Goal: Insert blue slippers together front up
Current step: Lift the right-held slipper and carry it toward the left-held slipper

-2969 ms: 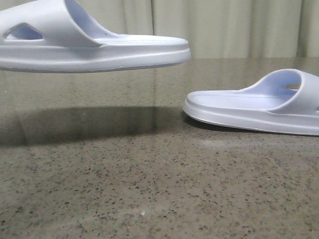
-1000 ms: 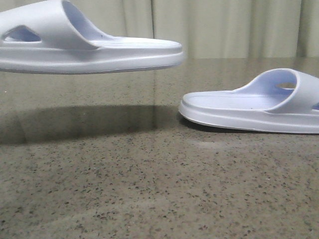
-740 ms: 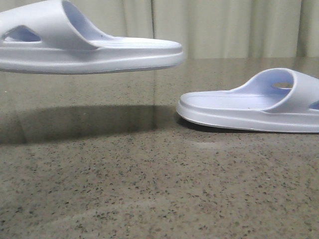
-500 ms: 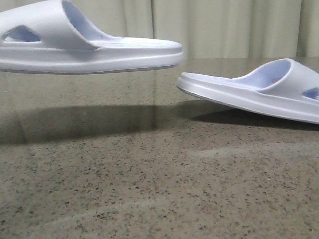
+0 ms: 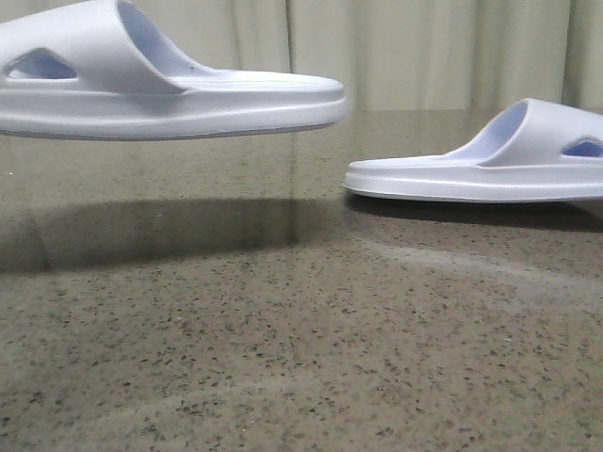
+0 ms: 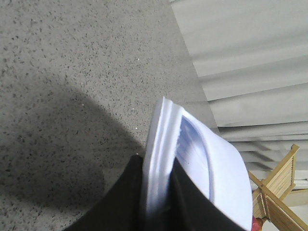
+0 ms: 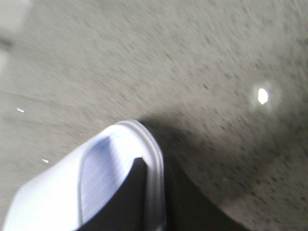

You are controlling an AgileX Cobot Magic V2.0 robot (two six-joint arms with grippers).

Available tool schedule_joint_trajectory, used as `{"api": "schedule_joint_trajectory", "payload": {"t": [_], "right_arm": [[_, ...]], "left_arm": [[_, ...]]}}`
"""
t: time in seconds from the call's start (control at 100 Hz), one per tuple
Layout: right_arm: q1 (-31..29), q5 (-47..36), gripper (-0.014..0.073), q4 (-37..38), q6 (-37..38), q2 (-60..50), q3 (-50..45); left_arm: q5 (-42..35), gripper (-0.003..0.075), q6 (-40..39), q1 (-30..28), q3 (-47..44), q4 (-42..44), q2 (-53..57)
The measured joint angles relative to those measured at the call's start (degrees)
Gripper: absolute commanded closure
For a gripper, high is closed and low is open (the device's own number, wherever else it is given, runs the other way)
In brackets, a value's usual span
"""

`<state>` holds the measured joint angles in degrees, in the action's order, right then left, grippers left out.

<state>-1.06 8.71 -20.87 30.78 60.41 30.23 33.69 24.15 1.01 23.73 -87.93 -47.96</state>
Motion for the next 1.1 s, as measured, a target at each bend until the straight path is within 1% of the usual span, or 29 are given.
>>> {"api": "schedule_joint_trajectory", "payload": {"t": [0.2,0.32,0.43,0.69,0.85,1.1], "right_arm": [[0.0,-5.54,0.0701,-0.09,-0.09,-7.12,0.0],[0.0,-6.35,0.0701,-0.14,-0.09,-11.26,0.0],[0.0,-4.42,0.0701,-0.23,-0.22,-14.55,1.21],[0.58,3.69,0.0701,-0.79,-0.22,-19.5,3.18],[3.85,6.21,0.0701,-1.02,-0.12,-21.07,3.18],[10.72,7.39,0.0701,-1.99,-0.21,-21.32,3.18]], "left_arm": [[0.0,0.0704,0.0,0.0,0.0,0.0,0.0],[0.0,0.0704,0.0,0.0,0.0,0.0,0.0],[-0.01,0.0704,0.0,0.0,0.0,0.0,0.0],[-0.01,0.0704,0.0,0.0,0.0,0.0,0.0],[0.36,0.0704,0.0,0.03,0.0,0.0,0.0],[1.7,0.0704,0.0,2.61,0.0,-0.89,0.0]]}}
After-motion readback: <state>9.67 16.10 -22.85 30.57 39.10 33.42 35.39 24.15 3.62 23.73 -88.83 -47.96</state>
